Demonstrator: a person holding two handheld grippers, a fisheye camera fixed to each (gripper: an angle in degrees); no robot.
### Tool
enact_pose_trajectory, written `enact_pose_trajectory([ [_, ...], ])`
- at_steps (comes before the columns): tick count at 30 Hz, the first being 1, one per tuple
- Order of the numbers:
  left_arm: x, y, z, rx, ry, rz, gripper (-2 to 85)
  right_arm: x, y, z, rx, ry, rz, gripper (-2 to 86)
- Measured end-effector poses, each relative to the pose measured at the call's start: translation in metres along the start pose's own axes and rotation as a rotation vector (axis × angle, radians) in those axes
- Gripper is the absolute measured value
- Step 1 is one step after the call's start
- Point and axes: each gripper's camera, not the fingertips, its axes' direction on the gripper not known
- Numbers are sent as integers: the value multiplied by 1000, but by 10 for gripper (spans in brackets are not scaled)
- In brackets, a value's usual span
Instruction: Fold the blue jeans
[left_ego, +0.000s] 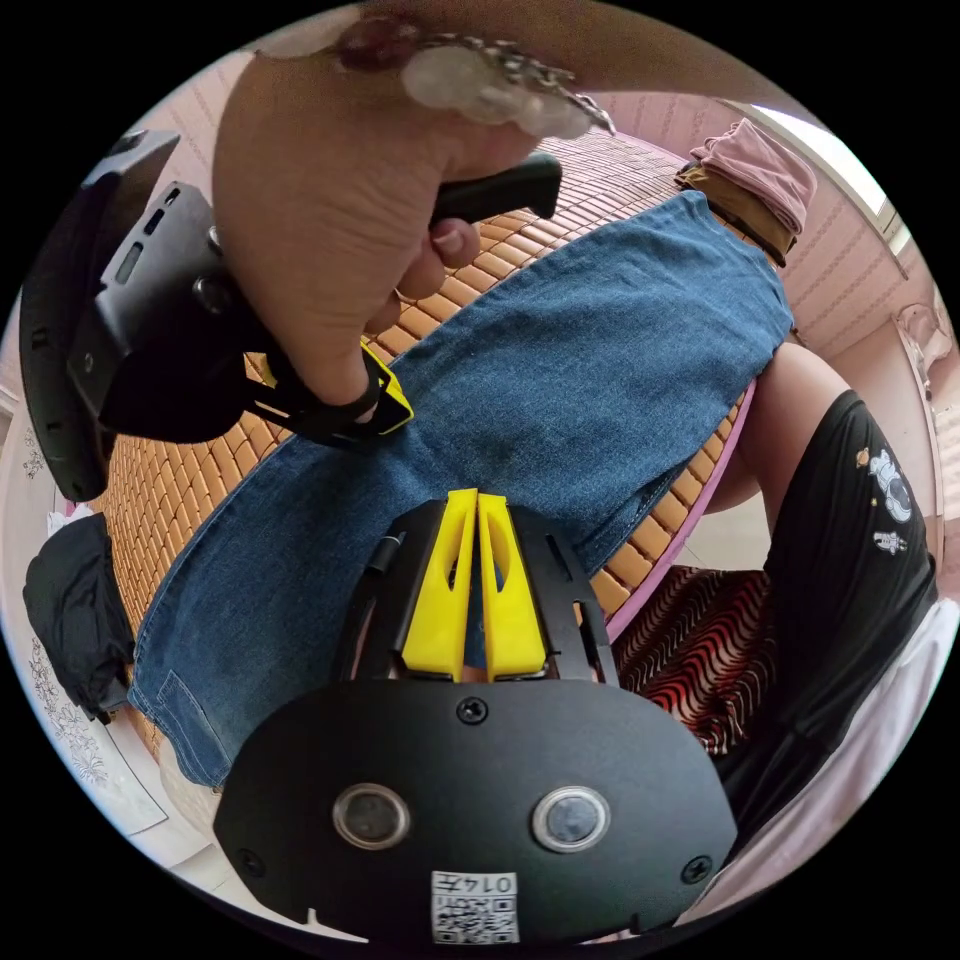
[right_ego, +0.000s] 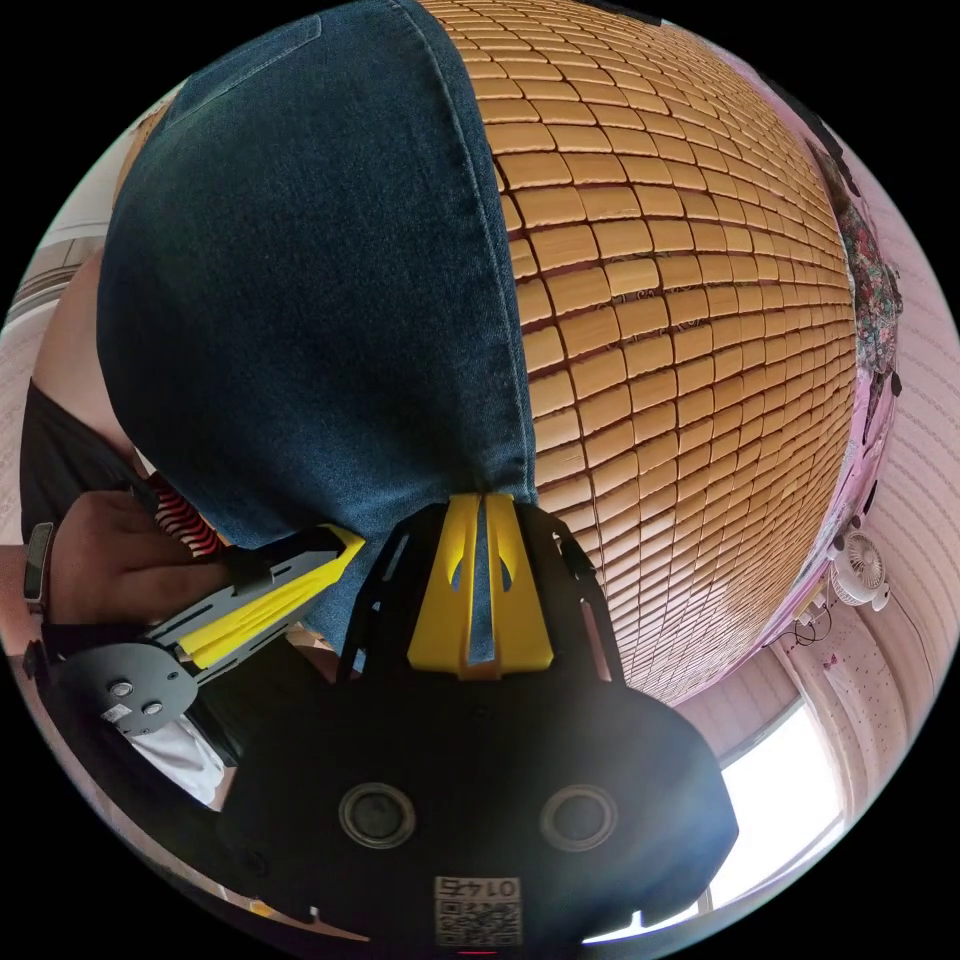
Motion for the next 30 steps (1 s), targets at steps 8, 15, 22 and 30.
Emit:
enact_pose_trajectory([
  [8, 16, 28, -8, -39, 126, -2, -7, 19, -23, 6, -51, -37, 30, -3],
  [15, 6, 20, -2, -87, 162, 56, -7, 15, -24, 26, -94, 67, 5, -1],
  [22, -12, 28, 0, -69, 208, -31, -7, 15, -22, 66, -253, 155, 21, 2],
  [30, -11, 35, -15, -68, 69, 41, -7, 8, 64, 120, -47, 330, 151, 7],
])
